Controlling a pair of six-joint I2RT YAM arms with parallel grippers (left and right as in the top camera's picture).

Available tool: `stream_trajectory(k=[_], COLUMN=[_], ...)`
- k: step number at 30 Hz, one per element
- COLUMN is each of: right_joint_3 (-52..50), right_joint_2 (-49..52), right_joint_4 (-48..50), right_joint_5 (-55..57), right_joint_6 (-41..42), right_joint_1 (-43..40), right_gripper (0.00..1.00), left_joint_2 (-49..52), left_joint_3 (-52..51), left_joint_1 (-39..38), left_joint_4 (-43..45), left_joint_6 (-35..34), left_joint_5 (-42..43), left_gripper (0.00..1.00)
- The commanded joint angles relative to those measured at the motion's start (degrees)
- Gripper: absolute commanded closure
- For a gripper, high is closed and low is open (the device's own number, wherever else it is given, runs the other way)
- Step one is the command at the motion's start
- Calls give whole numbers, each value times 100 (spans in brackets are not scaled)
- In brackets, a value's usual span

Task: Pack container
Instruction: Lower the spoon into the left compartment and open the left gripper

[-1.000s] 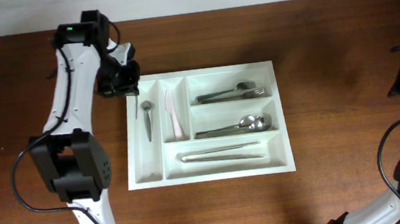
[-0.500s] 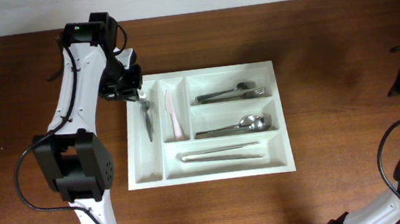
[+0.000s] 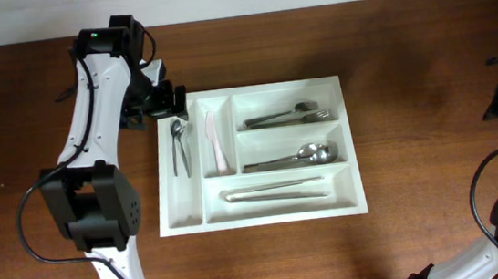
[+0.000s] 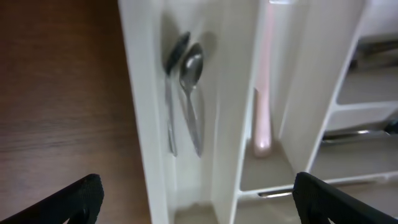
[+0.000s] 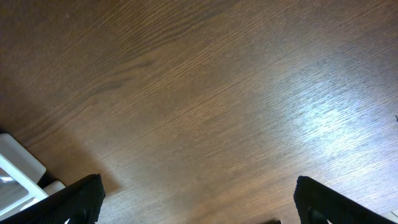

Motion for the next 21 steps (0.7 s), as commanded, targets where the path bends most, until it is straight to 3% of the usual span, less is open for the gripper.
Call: stream_trajectory(k=[1, 12, 21], right_joint_3=[-17, -17, -17], right_joint_2=[-92, -92, -92], right_joint_4=[7, 7, 7], right_joint_5=[-35, -35, -35], right_joint_6=[66, 66, 66], right_joint_1=[-28, -28, -28], right_gripper=[1, 1, 1], left_joint_2=[20, -247, -1123], left_joint_3=[306, 2946, 3198], left_joint_1=[247, 905, 907], left_joint_4=[2, -737, -1025], left_joint_6=[74, 647, 833], left_joint_5=[-208, -122, -221], left_gripper=[1, 1, 1])
